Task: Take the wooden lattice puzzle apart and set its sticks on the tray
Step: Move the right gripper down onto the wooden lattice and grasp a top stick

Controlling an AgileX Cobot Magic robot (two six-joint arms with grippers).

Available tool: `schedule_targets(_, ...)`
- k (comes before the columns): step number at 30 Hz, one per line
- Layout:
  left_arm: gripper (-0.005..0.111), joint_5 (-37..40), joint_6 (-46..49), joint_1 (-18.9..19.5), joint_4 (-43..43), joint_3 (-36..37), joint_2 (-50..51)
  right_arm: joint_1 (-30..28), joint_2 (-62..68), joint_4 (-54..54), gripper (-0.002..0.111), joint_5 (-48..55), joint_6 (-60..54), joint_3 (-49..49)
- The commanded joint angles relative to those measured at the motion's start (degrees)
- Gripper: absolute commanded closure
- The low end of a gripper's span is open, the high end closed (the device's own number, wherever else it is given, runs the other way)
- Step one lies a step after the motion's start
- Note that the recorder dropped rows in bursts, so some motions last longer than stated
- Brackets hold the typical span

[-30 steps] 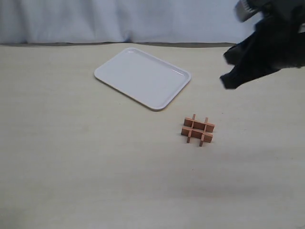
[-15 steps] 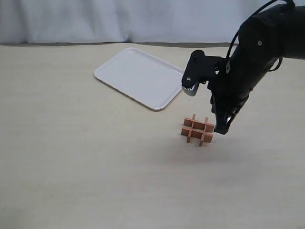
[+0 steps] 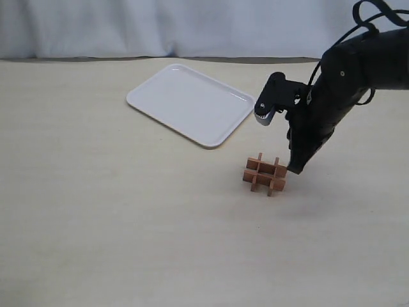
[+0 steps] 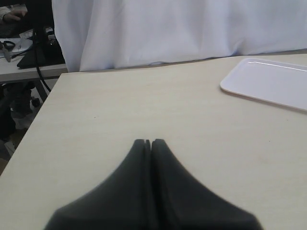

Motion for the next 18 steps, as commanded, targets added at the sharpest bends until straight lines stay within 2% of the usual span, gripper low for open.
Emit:
schedule_targets(1,0.107,-0.6,0.1,0.0,0.0,0.1,-0.2,-0.4,2.0,0.6,0.082,2.1,-4.5,-0.3)
schedule_targets(4,0.107,-0.6,0.1,0.0,0.0,0.1,-0.2,-0.4,2.7,1.3,0.076,2.1,-4.8,-0.3)
schedule_targets(8,0.107,-0.6,0.1,0.0,0.0,0.1,-0.2,-0.4,2.7,3.3,0.076,3.2,-7.5,-0.3)
schedule_targets(13,0.107,-0.6,0.1,0.0,0.0,0.1,-0.2,-0.4,2.8,9.4,0.076,3.4,-17.1,-0.3)
schedule_targets(18,0.107,-0.6,0.1,0.0,0.0,0.1,-0.2,-0.4,3.9,9.2,0.077,2.1,-17.8,-0.3)
